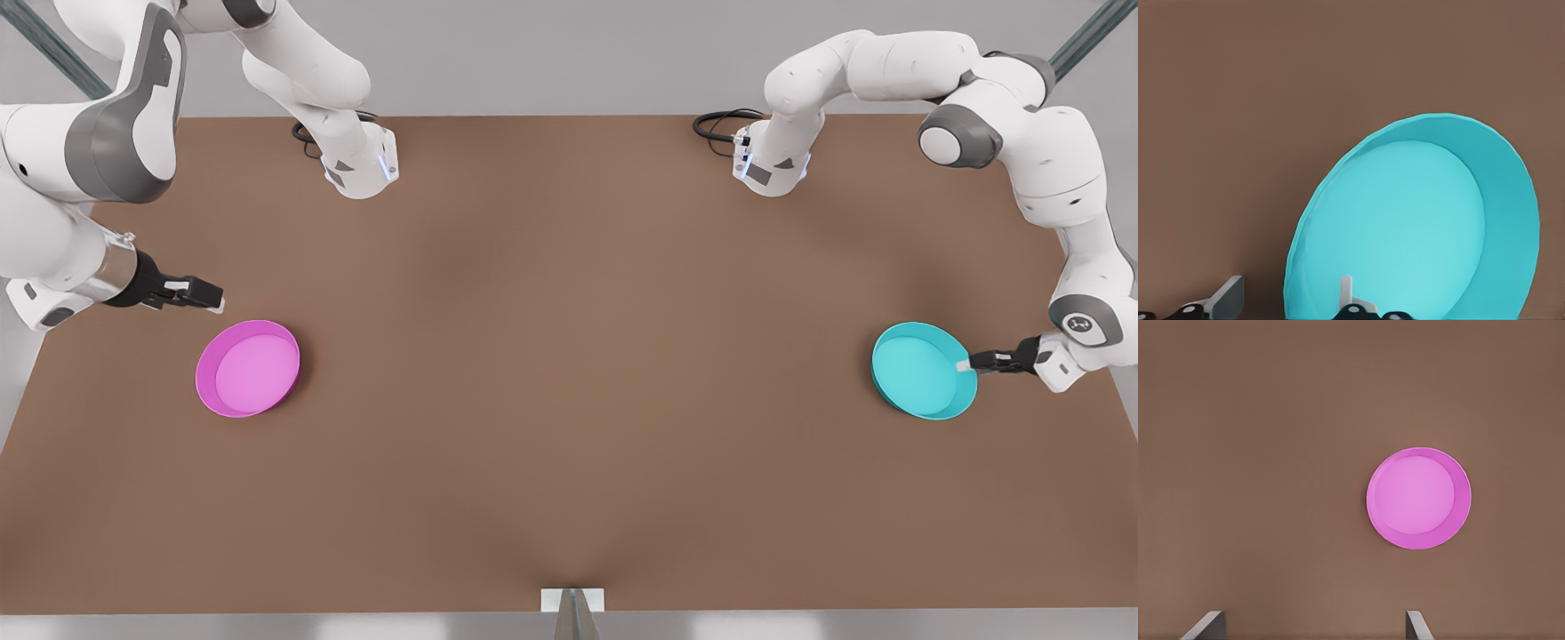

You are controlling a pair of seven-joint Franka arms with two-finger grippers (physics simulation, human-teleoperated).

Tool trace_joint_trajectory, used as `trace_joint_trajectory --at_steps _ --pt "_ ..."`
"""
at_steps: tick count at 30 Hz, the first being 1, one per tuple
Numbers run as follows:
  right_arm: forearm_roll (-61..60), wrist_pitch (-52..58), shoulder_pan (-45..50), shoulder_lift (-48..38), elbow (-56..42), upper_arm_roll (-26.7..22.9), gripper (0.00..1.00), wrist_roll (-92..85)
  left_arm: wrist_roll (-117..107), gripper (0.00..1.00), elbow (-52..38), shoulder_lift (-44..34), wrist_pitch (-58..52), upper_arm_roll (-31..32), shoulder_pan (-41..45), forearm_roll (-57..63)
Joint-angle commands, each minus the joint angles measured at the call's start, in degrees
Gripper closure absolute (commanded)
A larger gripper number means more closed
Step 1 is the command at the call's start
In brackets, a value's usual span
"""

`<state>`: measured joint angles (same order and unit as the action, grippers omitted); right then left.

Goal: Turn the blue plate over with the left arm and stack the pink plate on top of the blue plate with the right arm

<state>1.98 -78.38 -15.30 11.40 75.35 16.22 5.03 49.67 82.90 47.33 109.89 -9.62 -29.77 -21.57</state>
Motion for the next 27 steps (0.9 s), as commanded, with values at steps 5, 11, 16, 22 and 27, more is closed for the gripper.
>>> trace_joint_trajectory --at_steps 5,11,16,22,27 --pt "0.1 -0.7 0.0 -0.1 -0.1 0.0 0.00 0.0 5.9 0.36 -0.1 0.0 -1.1 0.7 0.0 0.2" --pt "0.1 -0.8 -0.1 -0.1 -0.2 0.0 0.00 -0.6 5.4 0.40 -0.4 0.2 -0.6 0.8 0.1 0.0" --pt "0.0 -0.9 -0.2 0.0 -0.1 0.0 0.00 -0.7 4.7 0.56 -0.5 0.5 -0.6 1.6 0.1 0.0" --pt "0.0 -0.9 -0.2 0.0 0.0 0.0 0.00 -0.8 3.3 0.56 -0.4 0.6 -0.5 2.2 0.2 0.0" --pt "0.0 -0.9 -0.1 0.0 0.0 0.0 0.00 -0.7 3.1 0.58 -0.2 0.9 -0.5 2.7 0.7 0.0"
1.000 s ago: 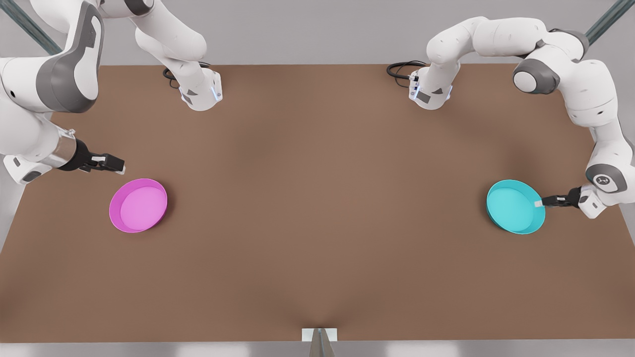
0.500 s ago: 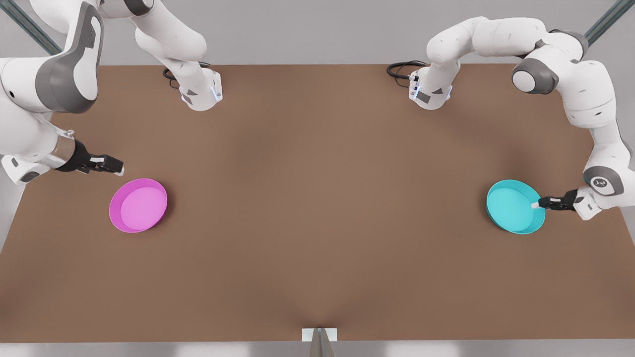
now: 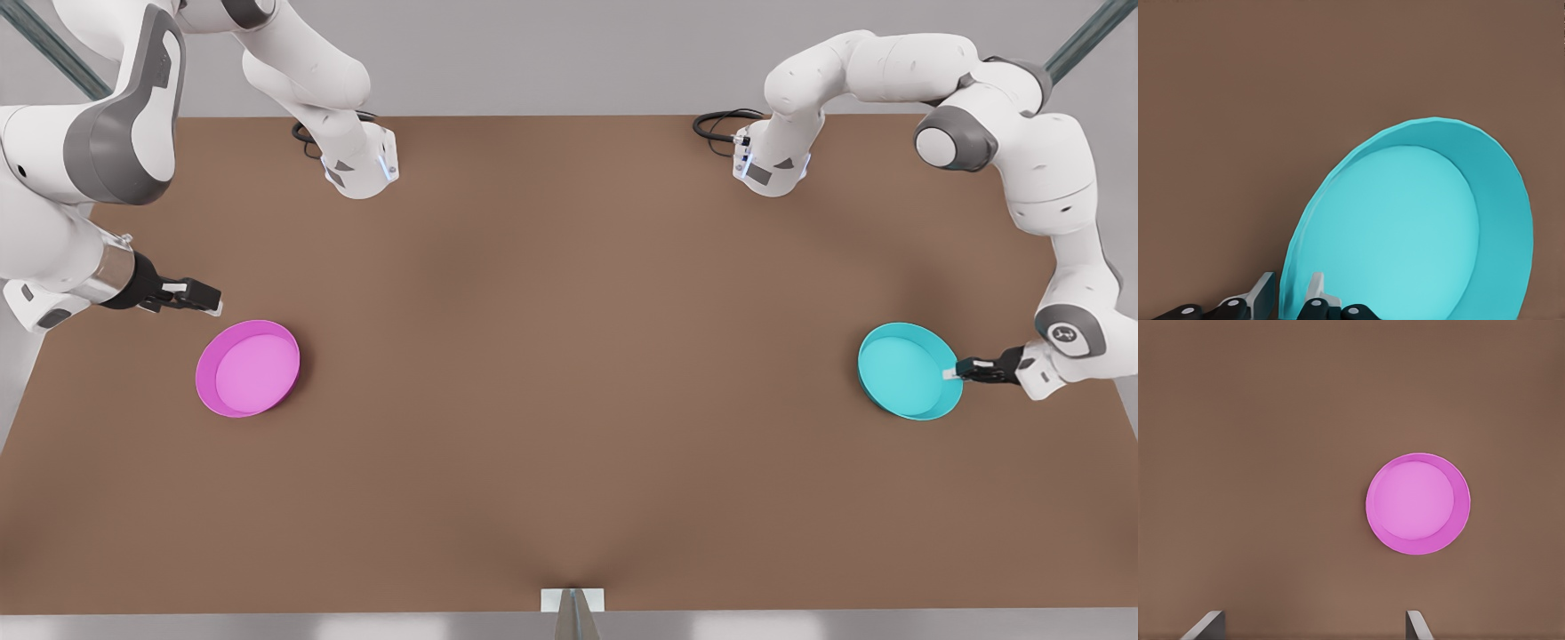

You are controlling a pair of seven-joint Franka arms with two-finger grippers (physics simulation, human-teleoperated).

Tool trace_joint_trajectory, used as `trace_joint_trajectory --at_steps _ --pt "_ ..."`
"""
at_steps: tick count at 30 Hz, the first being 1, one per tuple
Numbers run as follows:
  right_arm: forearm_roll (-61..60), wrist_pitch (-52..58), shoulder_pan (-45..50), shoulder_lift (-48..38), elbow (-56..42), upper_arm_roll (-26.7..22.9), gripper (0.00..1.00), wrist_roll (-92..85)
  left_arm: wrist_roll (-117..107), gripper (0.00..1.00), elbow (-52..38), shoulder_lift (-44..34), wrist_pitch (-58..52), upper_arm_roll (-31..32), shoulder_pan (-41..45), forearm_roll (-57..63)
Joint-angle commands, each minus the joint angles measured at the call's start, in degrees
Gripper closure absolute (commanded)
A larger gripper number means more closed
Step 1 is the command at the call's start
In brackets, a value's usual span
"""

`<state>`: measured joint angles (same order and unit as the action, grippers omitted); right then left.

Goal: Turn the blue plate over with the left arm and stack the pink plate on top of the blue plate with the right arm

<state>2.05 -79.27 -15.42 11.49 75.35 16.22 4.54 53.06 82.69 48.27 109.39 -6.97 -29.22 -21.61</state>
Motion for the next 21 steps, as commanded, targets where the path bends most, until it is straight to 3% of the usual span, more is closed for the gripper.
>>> trace_joint_trajectory --at_steps 1,8,15,21 --pt "0.0 0.0 0.0 -0.1 0.0 0.0 0.00 -0.2 -0.2 0.58 0.0 0.1 0.0 0.0 0.1 0.0" --pt "-0.1 0.1 0.0 0.5 -0.1 0.0 0.00 -0.2 -0.2 0.63 0.0 0.4 0.1 0.0 0.6 0.0" --pt "0.0 0.1 0.0 0.7 -0.1 0.0 0.00 -0.1 -1.6 0.79 -0.1 0.5 1.4 0.0 1.1 0.0" --pt "0.0 0.1 0.0 0.8 0.0 0.0 0.00 -0.1 -4.6 0.79 -0.3 -1.1 1.4 0.0 1.7 0.7"
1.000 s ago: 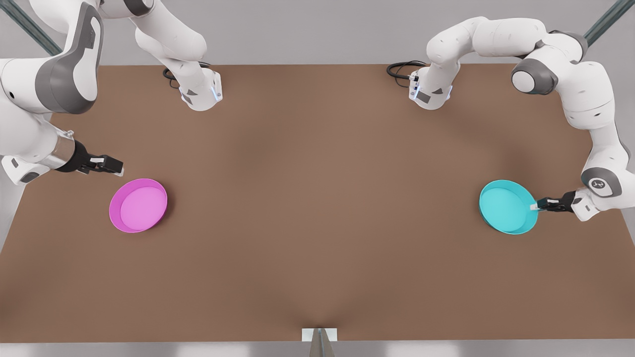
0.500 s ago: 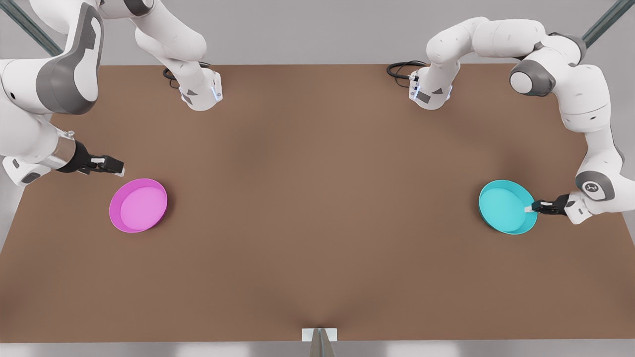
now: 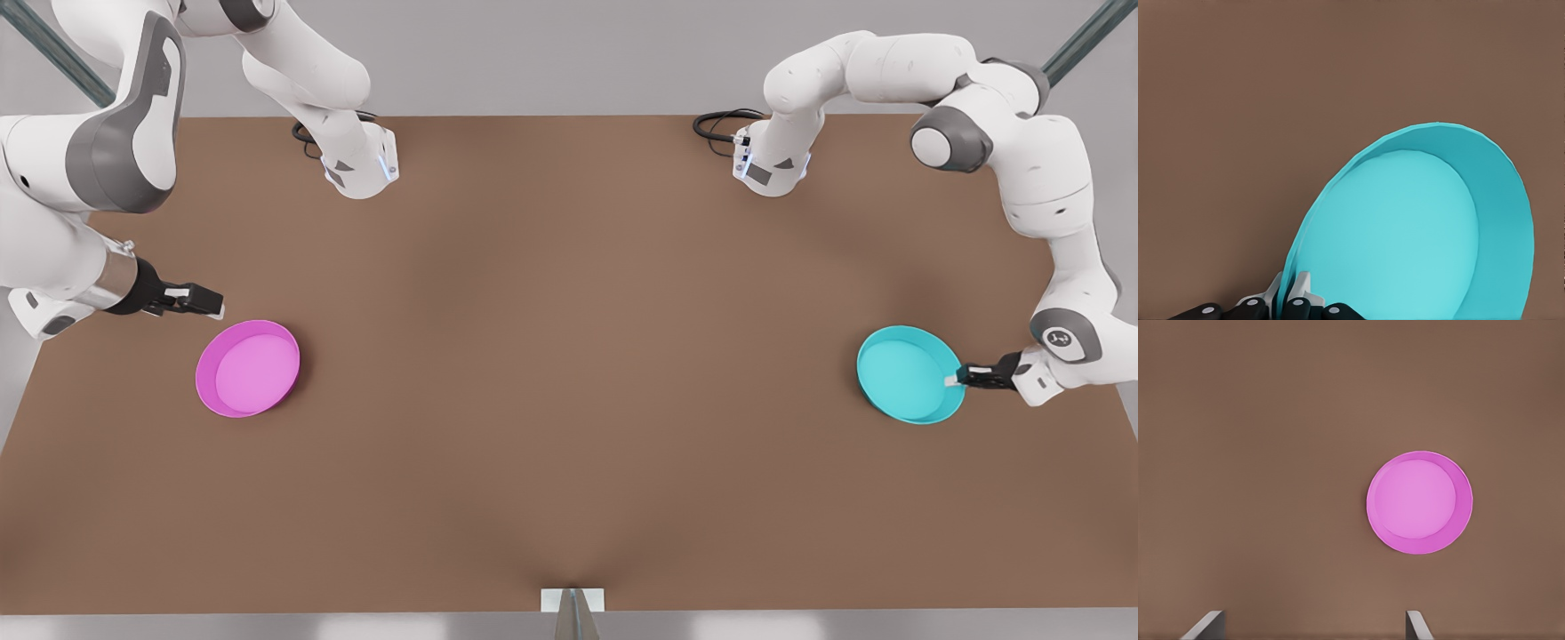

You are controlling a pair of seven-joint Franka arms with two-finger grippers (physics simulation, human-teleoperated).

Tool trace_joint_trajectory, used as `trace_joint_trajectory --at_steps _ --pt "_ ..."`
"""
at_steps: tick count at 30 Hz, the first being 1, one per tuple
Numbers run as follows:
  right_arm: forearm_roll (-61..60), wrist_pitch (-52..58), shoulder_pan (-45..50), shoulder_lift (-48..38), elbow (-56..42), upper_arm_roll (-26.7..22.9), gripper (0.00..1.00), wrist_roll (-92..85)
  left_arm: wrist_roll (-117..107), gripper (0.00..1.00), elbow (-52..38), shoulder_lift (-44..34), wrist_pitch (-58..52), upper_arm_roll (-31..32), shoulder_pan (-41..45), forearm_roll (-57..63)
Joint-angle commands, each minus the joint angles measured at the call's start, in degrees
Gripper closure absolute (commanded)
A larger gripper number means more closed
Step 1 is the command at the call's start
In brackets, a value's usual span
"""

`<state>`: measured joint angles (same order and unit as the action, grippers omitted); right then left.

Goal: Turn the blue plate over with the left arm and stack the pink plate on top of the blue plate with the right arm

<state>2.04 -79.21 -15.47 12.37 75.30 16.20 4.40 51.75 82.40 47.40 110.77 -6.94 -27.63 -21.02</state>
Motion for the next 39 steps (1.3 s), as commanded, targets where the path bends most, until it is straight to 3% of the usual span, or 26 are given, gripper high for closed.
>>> trace_joint_trajectory --at_steps 1,5,9,14,18,19,22,25,30,32,39 --pt "0.0 0.0 -0.1 -0.1 -0.1 0.1 0.00 0.0 -6.7 0.79 -0.1 -1.1 -0.6 0.0 0.6 0.2" --pt "0.0 0.0 0.0 -0.1 -0.1 0.1 0.00 0.0 -12.5 0.79 -0.2 -6.4 -2.7 -0.5 5.2 1.6" --pt "-0.1 0.0 0.0 -0.1 0.0 0.1 0.00 0.0 -31.4 0.79 -0.3 -18.0 -4.2 -1.5 20.3 8.0" --pt "-0.2 0.4 -0.7 0.4 0.0 0.0 0.00 0.4 -51.7 0.79 -6.9 -17.6 -3.6 -2.1 31.0 10.2" --pt "-1.4 0.5 -1.0 1.0 0.0 -0.2 0.00 0.7 -75.7 0.79 -8.8 -18.6 -4.1 -2.5 43.8 25.9" --pt "-1.4 0.2 -0.8 1.0 -0.2 -0.3 0.00 0.6 -80.2 0.79 -8.8 -18.5 -3.2 -7.6 50.1 28.6" --pt "-1.4 0.0 -0.8 1.1 -0.2 -0.3 0.00 0.8 -87.7 0.79 -10.4 -15.6 0.3 -28.8 71.4 29.5" --pt "-1.5 0.0 -0.7 1.4 -0.1 -0.3 0.00 0.8 -93.3 0.79 -10.3 -10.7 0.2 -42.9 88.7 29.8" --pt "-1.9 0.1 -0.9 1.4 0.1 -0.3 0.00 0.7 -112.8 0.79 -10.2 -2.8 -0.6 -44.0 100.5 45.2" --pt "-2.0 0.1 -0.9 1.5 0.1 -0.3 0.00 0.8 -122.2 0.79 -9.8 -1.3 -5.7 -43.7 105.2 50.5" --pt "-2.3 0.0 -0.9 1.6 0.1 -0.3 0.00 0.8 -161.1 0.79 -4.0 8.1 -2.1 -42.3 111.9 62.4"
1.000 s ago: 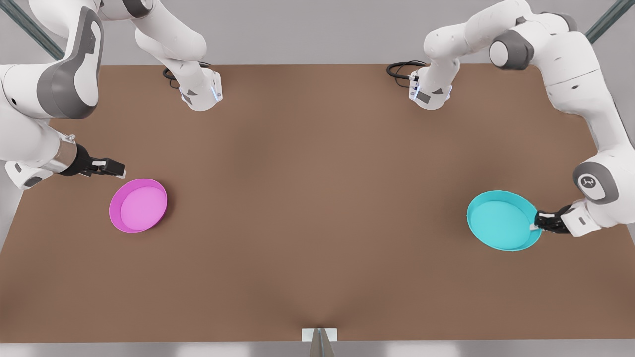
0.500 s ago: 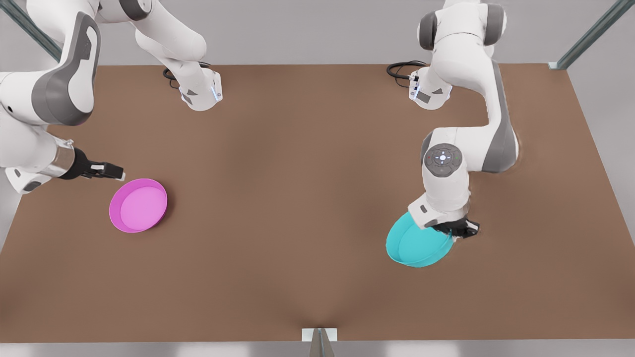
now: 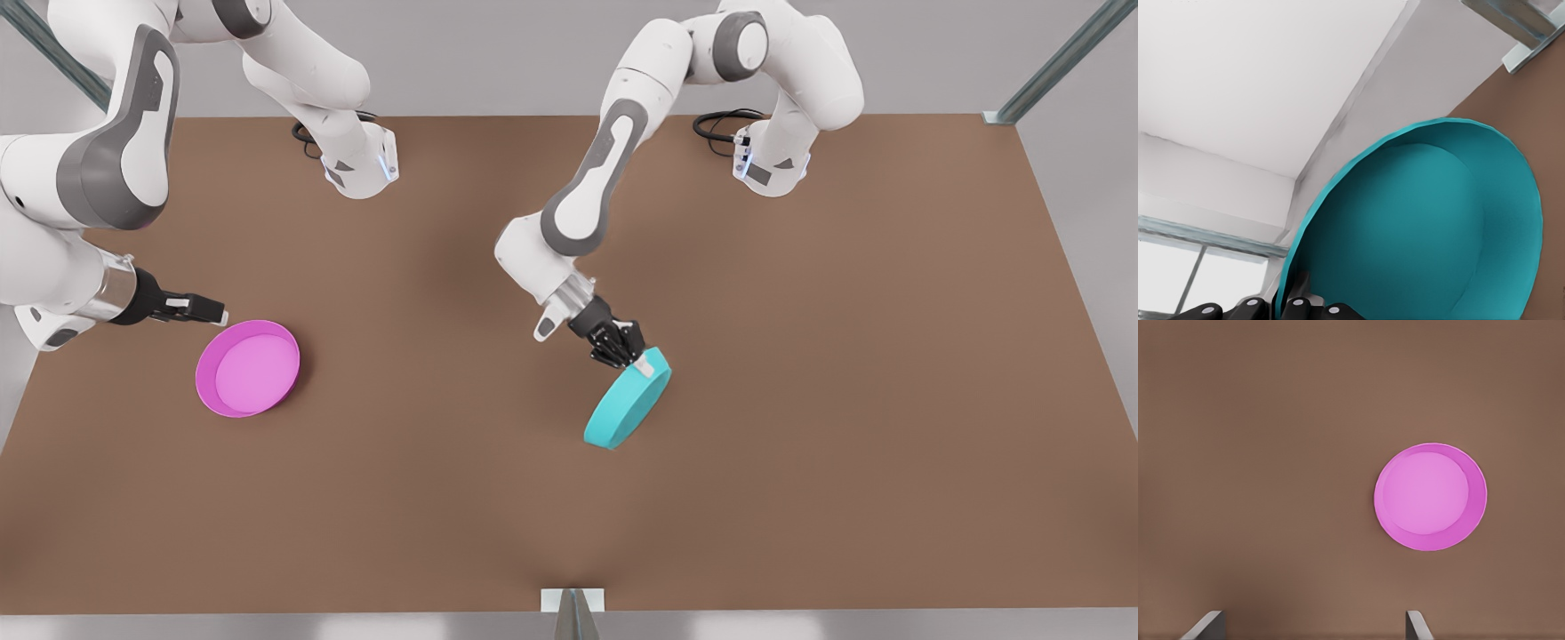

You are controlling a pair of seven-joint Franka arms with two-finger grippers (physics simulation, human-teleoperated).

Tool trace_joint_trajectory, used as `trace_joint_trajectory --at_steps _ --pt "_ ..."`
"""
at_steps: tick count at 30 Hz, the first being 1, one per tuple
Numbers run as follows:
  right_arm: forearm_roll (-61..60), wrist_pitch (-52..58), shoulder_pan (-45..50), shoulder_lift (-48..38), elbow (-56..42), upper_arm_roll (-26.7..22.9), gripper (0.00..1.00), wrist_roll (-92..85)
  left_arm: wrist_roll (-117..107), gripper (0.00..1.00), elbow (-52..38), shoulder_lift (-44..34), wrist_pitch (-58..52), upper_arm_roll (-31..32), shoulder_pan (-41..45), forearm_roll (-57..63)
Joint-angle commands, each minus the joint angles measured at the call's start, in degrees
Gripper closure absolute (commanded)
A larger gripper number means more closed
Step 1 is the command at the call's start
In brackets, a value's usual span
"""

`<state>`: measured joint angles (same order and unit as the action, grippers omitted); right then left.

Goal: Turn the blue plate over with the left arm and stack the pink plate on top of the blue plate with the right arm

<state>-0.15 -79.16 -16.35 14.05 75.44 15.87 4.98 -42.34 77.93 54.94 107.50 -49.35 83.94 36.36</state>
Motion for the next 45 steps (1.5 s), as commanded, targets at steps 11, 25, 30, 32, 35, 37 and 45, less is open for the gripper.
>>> trace_joint_trajectory --at_steps 11,25,30,32,35,37,45 --pt "-1.0 0.0 -0.2 1.0 -0.1 0.0 0.00 0.3 -81.1 0.79 7.8 5.4 9.7 2.2 4.5 17.7" --pt "-3.0 0.2 -1.8 1.9 0.1 -0.1 0.00 0.3 -77.3 0.79 8.0 11.2 9.4 2.2 6.9 21.5" --pt "-3.7 0.3 -2.2 2.3 0.1 -0.1 0.00 0.3 -69.0 0.79 8.6 12.4 7.9 2.2 7.6 21.6" --pt "-4.1 0.3 -2.2 2.4 0.1 -0.1 0.00 0.3 -69.0 0.79 8.5 13.3 7.8 2.2 7.6 21.6" --pt "-5.0 0.4 -2.8 3.0 0.0 -0.1 0.00 0.3 -69.7 0.63 7.2 13.7 8.1 2.7 7.6 21.5" --pt "-5.5 0.4 -3.1 3.2 0.0 -0.1 0.00 0.3 -69.6 0.37 2.0 13.4 8.1 4.1 7.1 16.1" --pt "-5.5 0.1 -3.4 3.4 0.0 -0.1 0.00 0.1 -63.7 0.00 -16.9 -3.2 -13.4 11.4 6.9 -42.9"
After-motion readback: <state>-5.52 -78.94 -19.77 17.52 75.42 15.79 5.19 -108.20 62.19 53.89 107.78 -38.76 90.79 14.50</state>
